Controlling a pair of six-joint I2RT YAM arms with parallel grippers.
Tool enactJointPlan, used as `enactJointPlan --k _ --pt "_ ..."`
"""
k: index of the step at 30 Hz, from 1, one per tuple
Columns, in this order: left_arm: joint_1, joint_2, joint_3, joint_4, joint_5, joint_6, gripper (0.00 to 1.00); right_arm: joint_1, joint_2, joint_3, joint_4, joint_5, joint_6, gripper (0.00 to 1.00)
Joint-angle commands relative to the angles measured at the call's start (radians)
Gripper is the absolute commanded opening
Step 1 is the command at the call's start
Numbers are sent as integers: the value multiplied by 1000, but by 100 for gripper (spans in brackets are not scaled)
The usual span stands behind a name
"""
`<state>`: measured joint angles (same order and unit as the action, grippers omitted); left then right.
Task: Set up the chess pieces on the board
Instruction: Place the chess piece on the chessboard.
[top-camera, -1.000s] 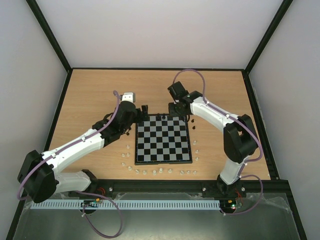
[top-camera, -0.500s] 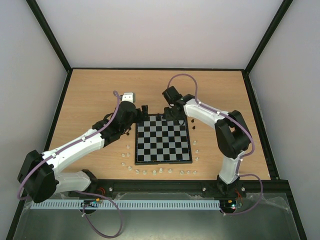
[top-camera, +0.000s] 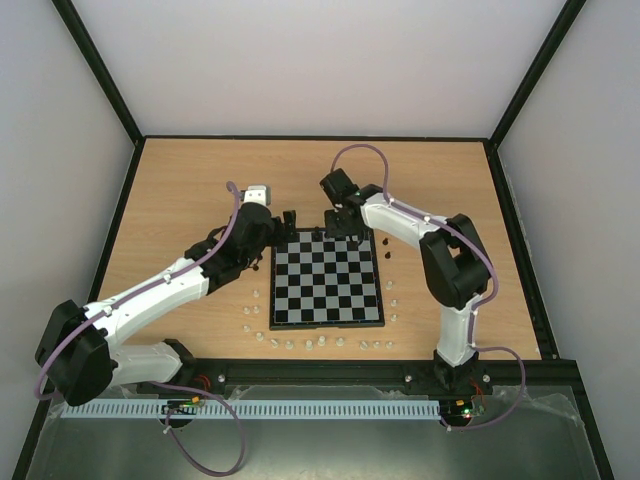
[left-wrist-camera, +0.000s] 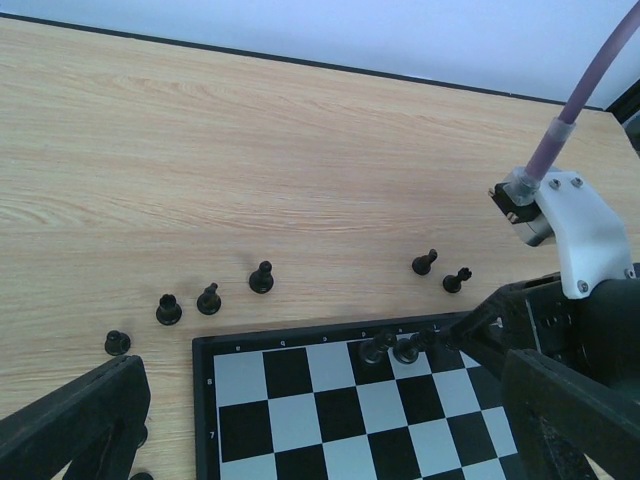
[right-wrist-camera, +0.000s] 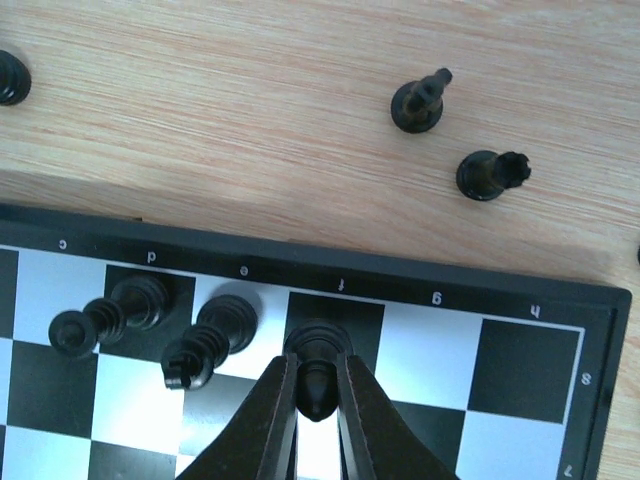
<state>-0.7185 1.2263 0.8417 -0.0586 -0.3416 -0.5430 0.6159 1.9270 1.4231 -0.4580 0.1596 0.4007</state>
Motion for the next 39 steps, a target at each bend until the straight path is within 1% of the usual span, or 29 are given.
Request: enactJointPlan --k 1,29,31,34,39 --pt "4 -12 -11 15 -19 -2 99 5 40 37 -30 16 -1 10" --pt "4 -11 -12 17 -14 -3 99 5 61 17 -41 14 7 14" --pt "4 -11 -12 17 -14 -2 99 5 59 17 -42 14 7 16" --pt "4 -11 -12 18 -13 -3 99 5 46 17 -40 14 9 17" --pt "4 -3 -9 20 -11 0 99 5 -7 16 -45 26 3 22"
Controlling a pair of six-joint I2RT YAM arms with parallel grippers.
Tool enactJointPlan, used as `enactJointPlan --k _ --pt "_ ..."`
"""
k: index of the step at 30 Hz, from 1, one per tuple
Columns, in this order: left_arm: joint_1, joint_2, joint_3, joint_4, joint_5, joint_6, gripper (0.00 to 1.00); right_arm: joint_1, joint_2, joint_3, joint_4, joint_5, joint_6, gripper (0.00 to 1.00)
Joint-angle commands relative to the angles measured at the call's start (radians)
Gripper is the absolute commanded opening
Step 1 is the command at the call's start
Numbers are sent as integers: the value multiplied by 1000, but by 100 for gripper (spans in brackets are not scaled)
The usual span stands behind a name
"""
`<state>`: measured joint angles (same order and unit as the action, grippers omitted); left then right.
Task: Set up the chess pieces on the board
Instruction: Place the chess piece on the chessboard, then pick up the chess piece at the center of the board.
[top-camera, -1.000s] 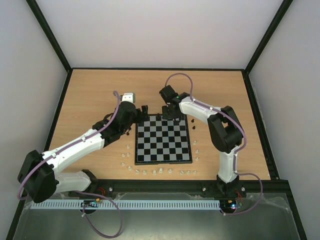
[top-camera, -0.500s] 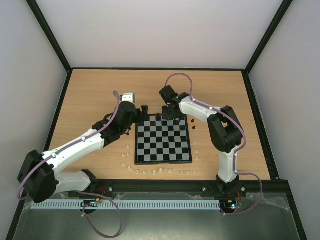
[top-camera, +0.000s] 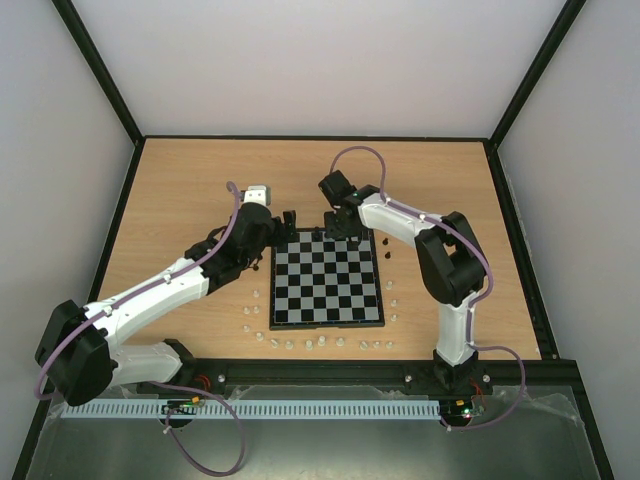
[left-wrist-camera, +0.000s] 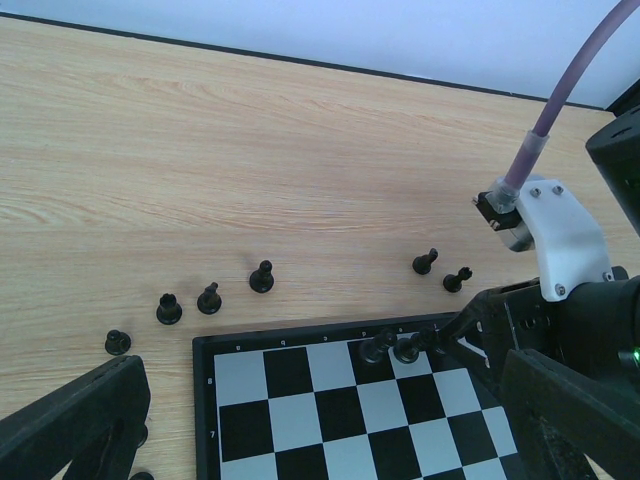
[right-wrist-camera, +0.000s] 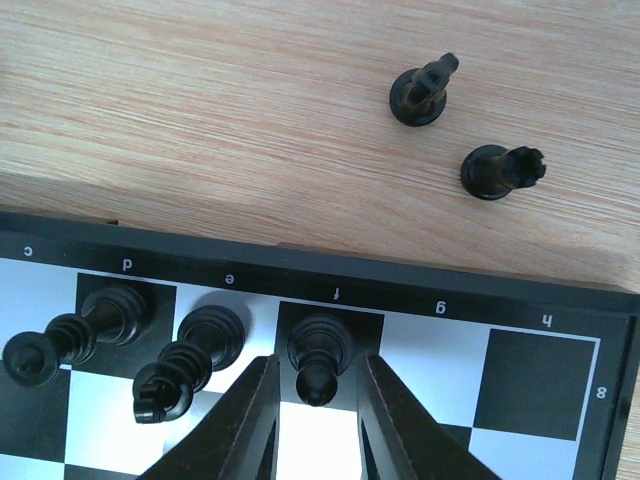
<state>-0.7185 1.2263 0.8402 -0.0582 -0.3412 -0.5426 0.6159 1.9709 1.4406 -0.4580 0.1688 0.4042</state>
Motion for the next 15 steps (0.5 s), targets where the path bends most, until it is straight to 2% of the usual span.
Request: enactJointPlan --k 1,6,9,11,15 --pt "4 -1 -8 20 -12 0 99 5 -67 -3 -45 18 -1 23" --pt "4 10 -5 16 -21 5 99 5 -189 -44 -26 -8 -7 28" --pt "5 36 8 5 -31 12 99 5 -294 -95 -4 -26 -16 43" --pt "7 53 16 2 -38 16 99 5 -373 -132 -5 -20 -20 60" --pt "12 127 48 -11 -36 21 99 5 -500 -190 -12 -29 -25 80"
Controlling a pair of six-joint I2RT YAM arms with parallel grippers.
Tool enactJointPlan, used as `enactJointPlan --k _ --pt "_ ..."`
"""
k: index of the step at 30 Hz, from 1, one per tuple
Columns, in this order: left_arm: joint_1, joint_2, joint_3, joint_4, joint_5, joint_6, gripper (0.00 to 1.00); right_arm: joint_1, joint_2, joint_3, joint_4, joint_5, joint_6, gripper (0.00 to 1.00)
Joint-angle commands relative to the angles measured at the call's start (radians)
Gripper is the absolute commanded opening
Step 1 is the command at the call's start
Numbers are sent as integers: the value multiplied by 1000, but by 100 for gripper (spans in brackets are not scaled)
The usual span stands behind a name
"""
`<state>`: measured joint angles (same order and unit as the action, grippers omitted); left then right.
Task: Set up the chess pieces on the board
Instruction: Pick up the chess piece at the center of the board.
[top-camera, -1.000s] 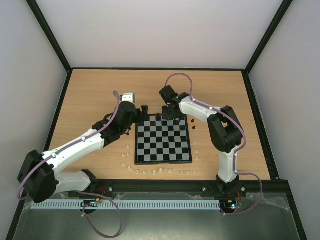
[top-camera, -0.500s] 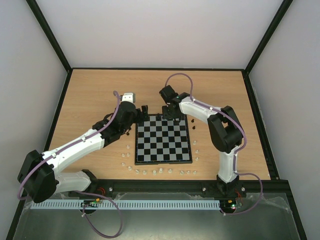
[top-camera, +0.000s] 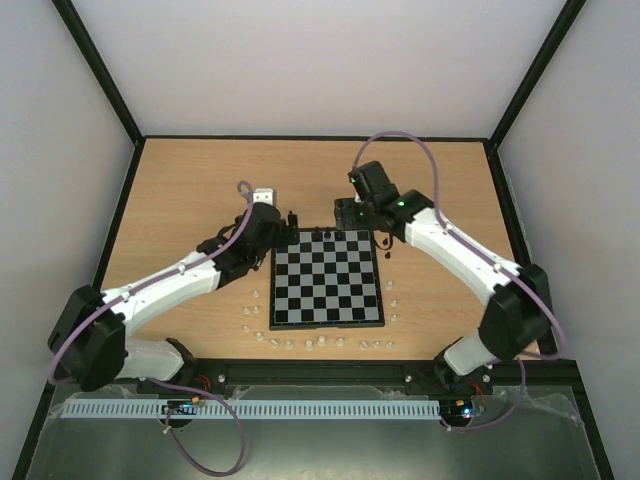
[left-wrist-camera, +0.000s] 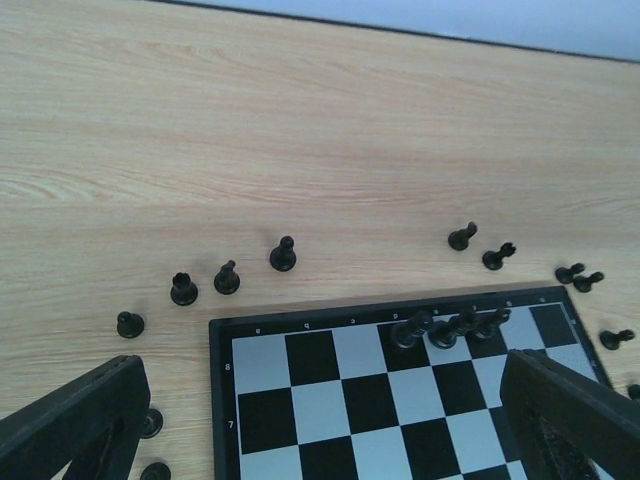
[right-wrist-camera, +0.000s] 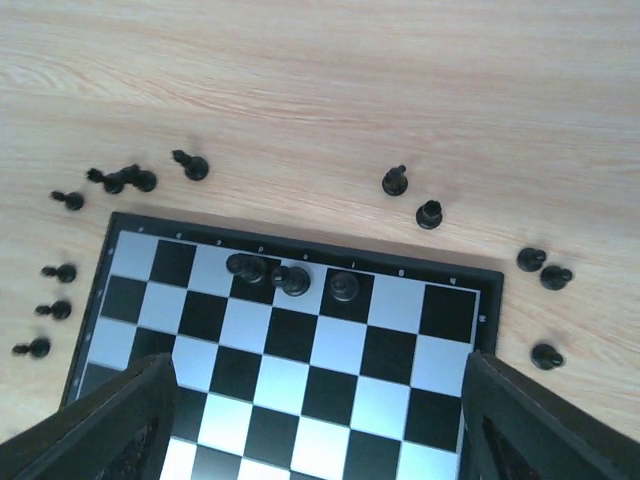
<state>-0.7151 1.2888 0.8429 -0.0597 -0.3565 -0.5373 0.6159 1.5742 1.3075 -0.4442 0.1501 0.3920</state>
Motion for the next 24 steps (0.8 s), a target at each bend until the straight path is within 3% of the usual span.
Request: enactJointPlan --k 1,3,15,24 --pt "11 90 63 -16 -21 17 99 5 -131 -74 -21 -23 -16 85" --pt "11 147 103 -37 -17 23 99 5 -183 -104 -16 -23 -23 100" --pt "25 549 463 -231 -24 65 99 5 -306 -259 48 -77 5 99" --pt "84 716 676 -350 47 90 95 5 -338 -284 83 -156 2 99"
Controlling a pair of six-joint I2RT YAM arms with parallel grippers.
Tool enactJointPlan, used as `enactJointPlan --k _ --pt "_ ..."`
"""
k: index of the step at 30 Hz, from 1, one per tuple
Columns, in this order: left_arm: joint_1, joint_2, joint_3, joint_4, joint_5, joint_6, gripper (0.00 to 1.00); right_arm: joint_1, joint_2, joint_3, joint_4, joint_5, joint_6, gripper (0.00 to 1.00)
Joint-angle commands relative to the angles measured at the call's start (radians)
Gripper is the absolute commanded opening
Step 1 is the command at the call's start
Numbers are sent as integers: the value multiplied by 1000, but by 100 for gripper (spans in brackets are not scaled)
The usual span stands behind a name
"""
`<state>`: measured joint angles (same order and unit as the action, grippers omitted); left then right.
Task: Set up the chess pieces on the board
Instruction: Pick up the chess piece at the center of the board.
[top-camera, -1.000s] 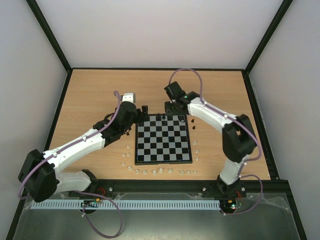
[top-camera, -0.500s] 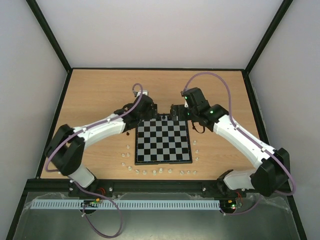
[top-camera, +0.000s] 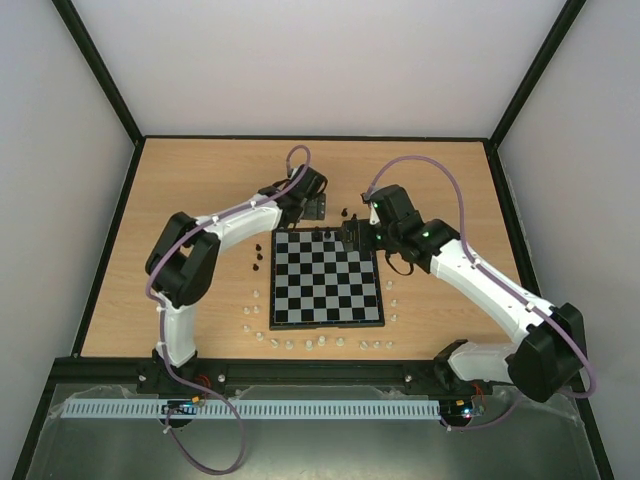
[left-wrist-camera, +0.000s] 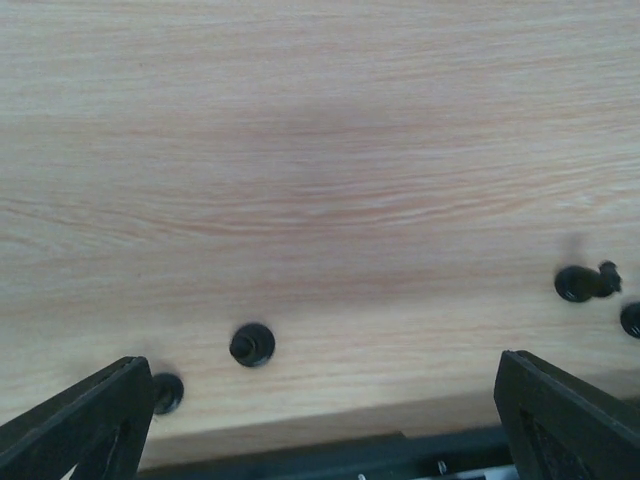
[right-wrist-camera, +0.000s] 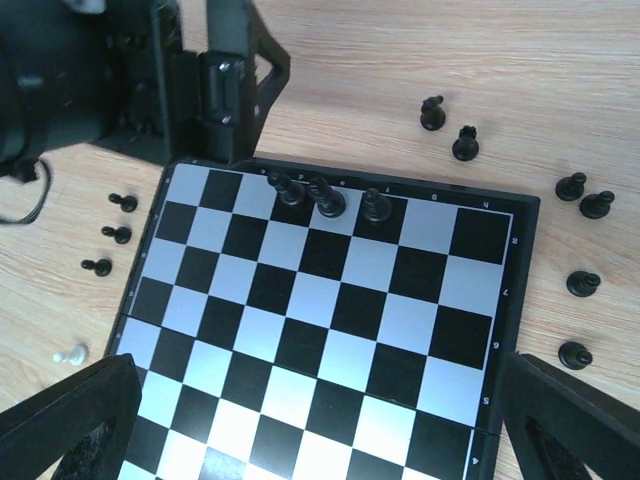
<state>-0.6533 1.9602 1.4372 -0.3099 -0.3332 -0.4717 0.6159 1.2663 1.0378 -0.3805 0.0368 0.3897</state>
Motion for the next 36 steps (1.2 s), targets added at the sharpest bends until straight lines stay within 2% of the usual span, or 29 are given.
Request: enactJointPlan --k 1,10,21,26,32,36 --pt "27 59 100 -114 30 26 94 5 -31 -16 20 -44 5 100" --pt "69 111 122 -137 120 33 67 5 -48 -35 33 -52 5 96" --pt "92 137 105 -128 160 35 54 5 -50 -38 40 -67 3 95" --pt "112 132 90 -116 163 29 53 5 -40 -37 41 -68 3 95" --pt "124 134 86 -112 151 28 59 5 -34 -36 43 -72 1 95" --pt "131 159 101 -119 153 31 59 5 -31 -36 44 -68 0 95"
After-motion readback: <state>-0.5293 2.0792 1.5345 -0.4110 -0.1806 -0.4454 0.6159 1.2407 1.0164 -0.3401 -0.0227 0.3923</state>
